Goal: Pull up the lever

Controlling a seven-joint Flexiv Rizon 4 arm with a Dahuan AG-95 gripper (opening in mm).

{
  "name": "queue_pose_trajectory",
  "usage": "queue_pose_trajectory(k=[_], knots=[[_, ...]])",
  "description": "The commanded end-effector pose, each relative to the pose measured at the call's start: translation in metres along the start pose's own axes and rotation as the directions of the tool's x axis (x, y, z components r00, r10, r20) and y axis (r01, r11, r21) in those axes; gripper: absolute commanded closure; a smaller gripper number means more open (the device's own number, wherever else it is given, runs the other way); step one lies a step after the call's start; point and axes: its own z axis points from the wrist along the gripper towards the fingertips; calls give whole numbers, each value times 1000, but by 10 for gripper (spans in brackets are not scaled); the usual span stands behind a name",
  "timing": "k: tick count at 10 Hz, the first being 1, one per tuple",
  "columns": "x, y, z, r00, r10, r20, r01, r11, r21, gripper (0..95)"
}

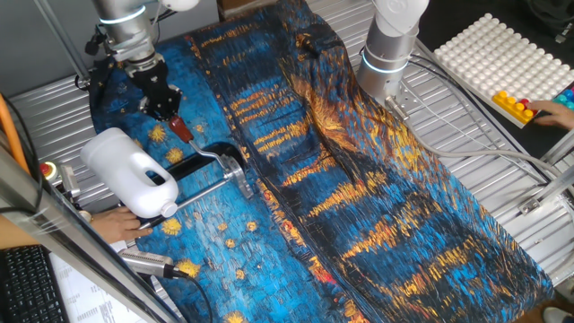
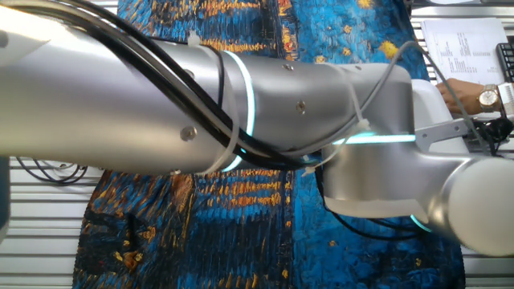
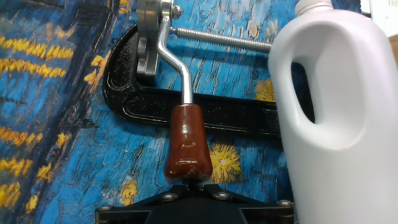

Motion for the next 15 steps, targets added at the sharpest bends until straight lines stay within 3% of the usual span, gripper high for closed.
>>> queue_pose_trajectory(k=[1, 8, 12, 13, 14, 15], knots=[[-7, 1, -6, 1000, 12, 3, -12, 1000, 2, 950], [-18, -2, -16, 999, 33, -3, -33, 999, 2, 950], [-16, 3, -13, 999, 31, 19, -31, 999, 9, 950], [-13, 6, -12, 999, 25, 36, -25, 1000, 15, 950], [-14, 6, -11, 998, 12, 64, -13, 1000, 13, 760], [-15, 7, -10, 997, 13, 78, -14, 1000, 15, 760]])
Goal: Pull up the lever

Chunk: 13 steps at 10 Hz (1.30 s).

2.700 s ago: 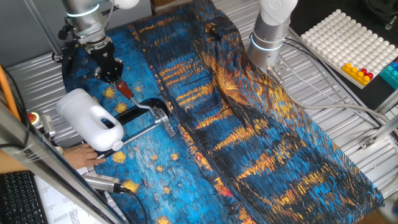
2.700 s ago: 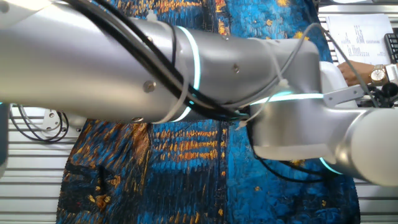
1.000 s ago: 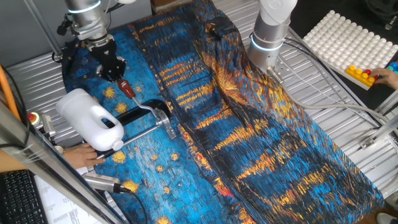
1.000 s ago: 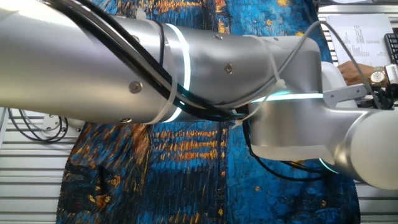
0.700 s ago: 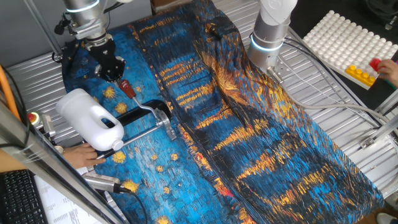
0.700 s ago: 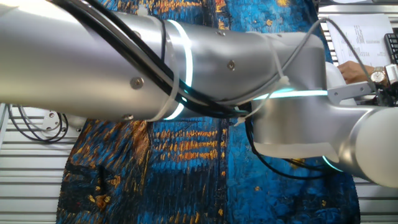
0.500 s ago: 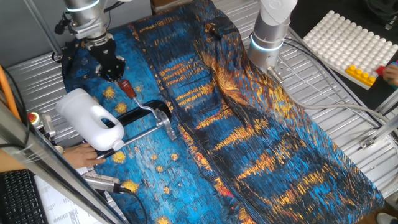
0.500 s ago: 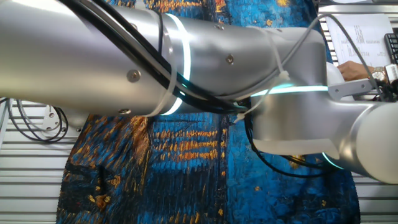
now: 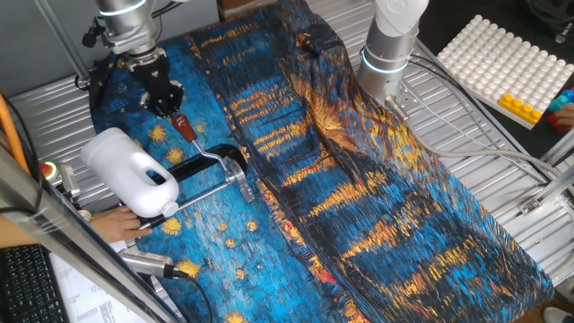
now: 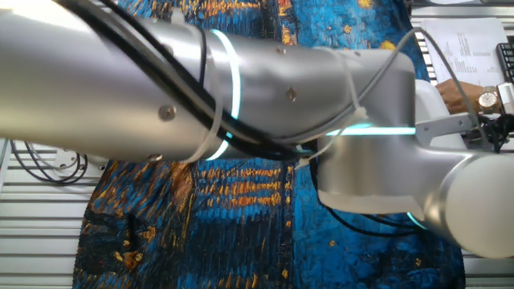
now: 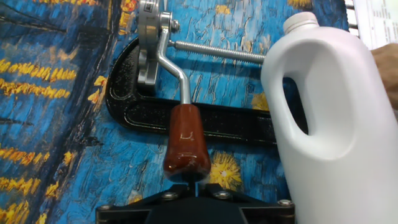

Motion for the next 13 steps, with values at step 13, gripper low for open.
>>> queue_pose_trajectory(k=[13], knots=[[-21, 7, -8, 997, 31, 67, -30, 999, -16, 760]])
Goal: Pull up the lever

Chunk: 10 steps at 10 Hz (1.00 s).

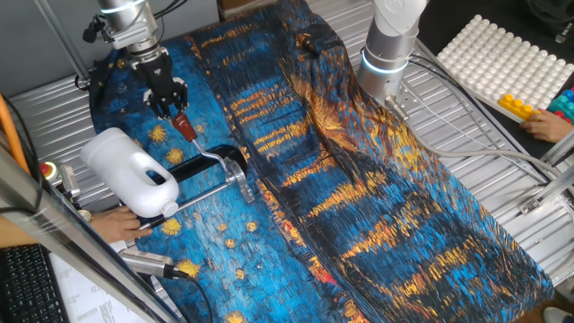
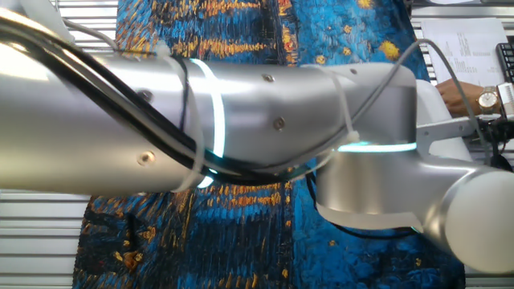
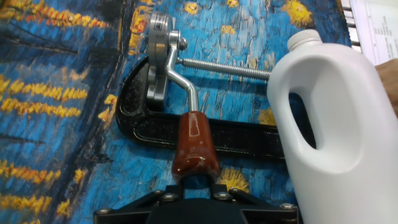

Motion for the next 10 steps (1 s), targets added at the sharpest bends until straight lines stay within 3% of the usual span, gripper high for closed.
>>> queue_pose_trajectory(k=[1, 4, 8, 10], knots=[[-7, -3, -3, 1000, 7, 7, -7, 1000, -4, 760], [-24, 0, -16, 999, 46, -17, -46, 999, -14, 760], [-46, -7, -27, 997, 70, -21, -70, 997, -11, 760], [-56, -7, -32, 996, 81, -41, -82, 996, -17, 760]])
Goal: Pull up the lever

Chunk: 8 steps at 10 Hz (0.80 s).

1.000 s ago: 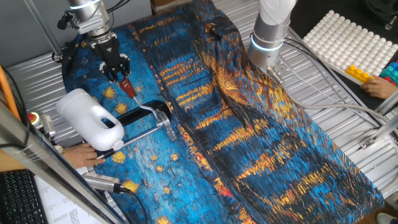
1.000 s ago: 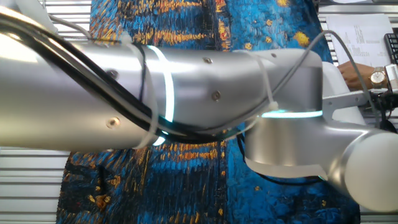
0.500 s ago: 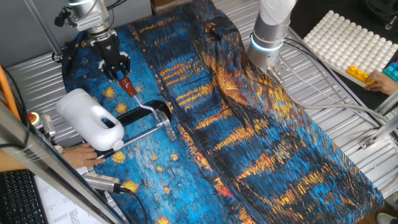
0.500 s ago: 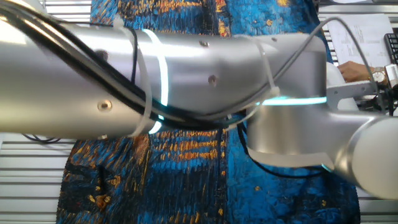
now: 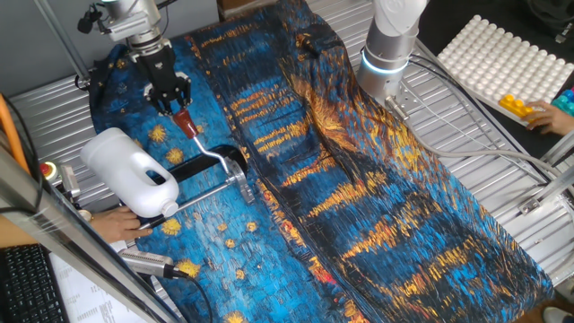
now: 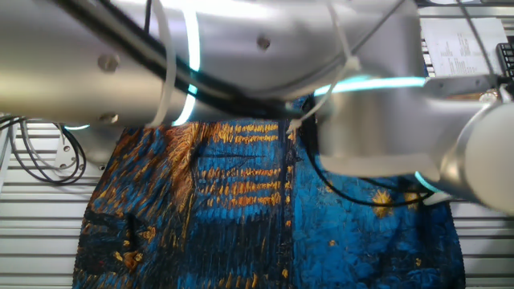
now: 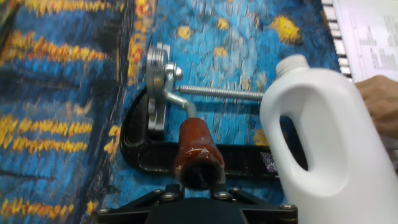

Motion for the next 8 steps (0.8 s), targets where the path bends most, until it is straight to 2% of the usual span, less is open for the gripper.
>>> queue_pose_trajectory(k=[1, 3, 8], knots=[[-5, 1, -2, 1000, 4, -9, -4, 1000, -2, 760], [-18, 3, -9, 1000, 7, -22, -8, 1000, -12, 760], [-47, -1, -17, 1000, 12, -23, -13, 1000, -15, 760]])
